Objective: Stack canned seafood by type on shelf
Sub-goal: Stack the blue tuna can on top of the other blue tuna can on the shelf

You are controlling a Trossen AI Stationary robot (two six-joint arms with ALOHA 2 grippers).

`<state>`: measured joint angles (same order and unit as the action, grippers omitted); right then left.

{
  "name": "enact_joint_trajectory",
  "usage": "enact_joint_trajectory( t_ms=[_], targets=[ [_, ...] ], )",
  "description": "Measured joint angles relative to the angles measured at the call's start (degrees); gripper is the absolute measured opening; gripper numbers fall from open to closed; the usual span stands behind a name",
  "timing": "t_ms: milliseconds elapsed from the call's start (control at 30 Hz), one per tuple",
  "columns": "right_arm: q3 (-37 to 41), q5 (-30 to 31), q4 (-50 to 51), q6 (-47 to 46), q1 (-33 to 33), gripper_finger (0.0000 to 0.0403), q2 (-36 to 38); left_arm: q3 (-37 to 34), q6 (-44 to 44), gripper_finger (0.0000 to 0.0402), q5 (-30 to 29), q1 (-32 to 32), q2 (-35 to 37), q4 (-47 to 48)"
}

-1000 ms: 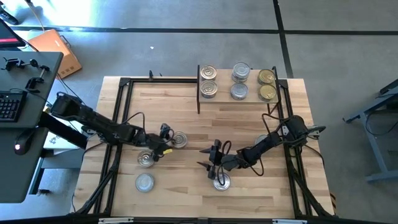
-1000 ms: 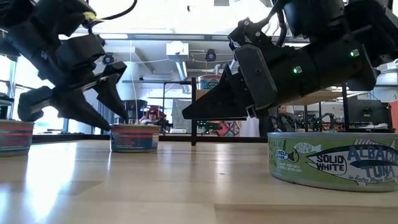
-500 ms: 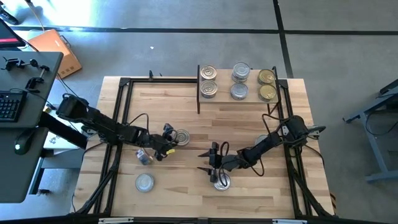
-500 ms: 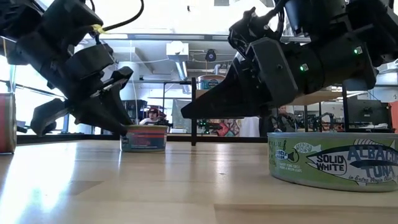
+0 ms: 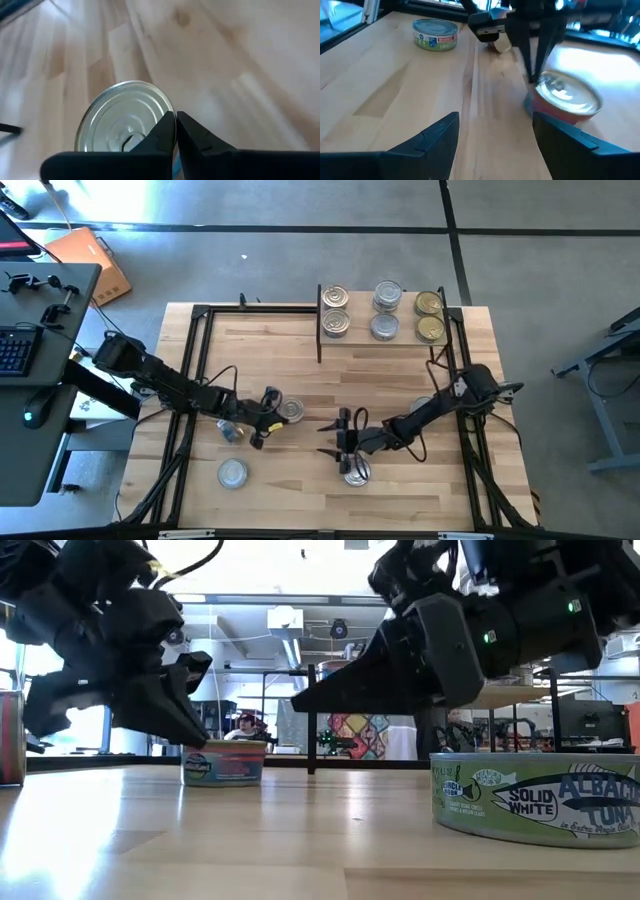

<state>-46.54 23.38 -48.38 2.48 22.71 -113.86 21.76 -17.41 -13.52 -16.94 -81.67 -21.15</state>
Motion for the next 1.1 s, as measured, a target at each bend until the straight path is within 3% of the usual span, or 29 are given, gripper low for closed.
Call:
enact_joint_trajectory(
  t_ms=[233,367,500,700,867,1000,1100],
  targets=[
    [-0.4,0.2,4.0,12.3,0.9,0.0245,1.3,4.4,8.2,0.0001,1.1,-0.6,0.0,-0.2],
    [-3.4,5.5,10.2,17.4,1.3,0.0245,1.3,6.1,11.0,0.0001,1.4,-0.6,0.1,-0.6],
    [-8.5,8.8,19.8,19.9,1.2,0.0255,1.3,6.5,12.3,0.0,1.4,-0.6,0.1,-0.7],
    [-15.5,9.3,35.4,22.4,-0.8,0.0302,1.3,6.5,12.9,0.0,1.4,-0.6,0.2,-0.8],
    [-16.4,11.5,35.6,26.6,-2.6,0.0311,1.4,6.5,12.9,0.0,1.4,-0.6,0.2,-1.0],
    [-16.4,6.4,35.2,28.5,-4.1,0.0311,1.4,6.5,12.9,0.0,1.4,-0.6,0.2,-1.8],
    [-16.4,5.8,34.8,28.4,-4.7,0.0311,1.4,6.5,12.9,0.0,1.4,-0.6,0.2,-3.0]
  ],
)
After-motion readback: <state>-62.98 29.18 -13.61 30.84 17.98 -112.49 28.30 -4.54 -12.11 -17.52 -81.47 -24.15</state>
